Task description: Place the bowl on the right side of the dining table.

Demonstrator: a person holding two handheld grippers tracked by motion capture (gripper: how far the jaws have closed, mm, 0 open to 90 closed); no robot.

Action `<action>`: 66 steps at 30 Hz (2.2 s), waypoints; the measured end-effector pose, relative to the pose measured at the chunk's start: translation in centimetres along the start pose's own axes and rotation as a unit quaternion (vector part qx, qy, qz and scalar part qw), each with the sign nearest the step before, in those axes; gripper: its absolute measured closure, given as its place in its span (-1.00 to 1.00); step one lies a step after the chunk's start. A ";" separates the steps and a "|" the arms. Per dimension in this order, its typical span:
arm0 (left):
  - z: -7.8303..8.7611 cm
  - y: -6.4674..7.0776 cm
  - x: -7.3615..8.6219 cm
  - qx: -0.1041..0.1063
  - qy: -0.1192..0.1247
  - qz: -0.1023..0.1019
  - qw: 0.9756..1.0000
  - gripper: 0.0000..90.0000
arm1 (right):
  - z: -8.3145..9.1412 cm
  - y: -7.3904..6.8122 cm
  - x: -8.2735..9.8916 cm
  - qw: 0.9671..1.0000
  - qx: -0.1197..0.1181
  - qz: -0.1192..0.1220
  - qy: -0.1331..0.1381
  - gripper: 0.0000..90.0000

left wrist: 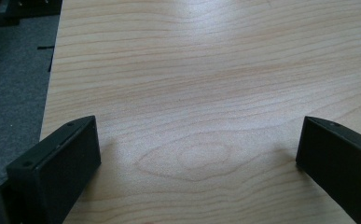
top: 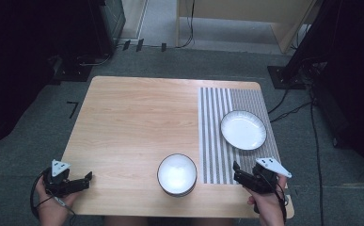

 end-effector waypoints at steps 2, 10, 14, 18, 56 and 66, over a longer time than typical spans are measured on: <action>0.0 0.0 0.0 0.000 0.000 0.000 1.000 -1.00 | 0.0 -0.3 -0.2 1.000 -0.003 0.000 0.000 -0.66; 0.0 0.0 0.0 0.001 0.000 -0.001 1.000 -1.00 | -0.2 -1.5 -0.7 1.000 -0.016 0.004 0.004 -0.67; 0.0 0.0 0.0 0.001 0.001 -0.001 1.000 -1.00 | -0.3 -2.0 -0.8 1.000 -0.028 0.005 0.005 -0.72; 0.0 0.0 0.0 0.001 0.000 -0.001 1.000 -1.00 | -0.4 -2.7 -0.9 0.999 -0.040 0.005 0.008 -0.78; -0.1 0.0 -0.1 0.002 0.000 -0.004 1.000 -1.00 | -1.1 -9.3 -2.2 0.996 -0.084 0.029 -0.013 -0.81; -0.1 0.0 -0.1 0.002 0.000 -0.003 1.000 -1.00 | -1.6 -10.2 -2.1 0.996 -0.088 0.028 -0.015 -0.79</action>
Point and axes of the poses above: each handheld gripper's, and its own axes: z roughly backward along the jaws, x roughly out of its underside, y roughly to its right, the point moved 3 cm from there along -z, roughly forward along the jaws
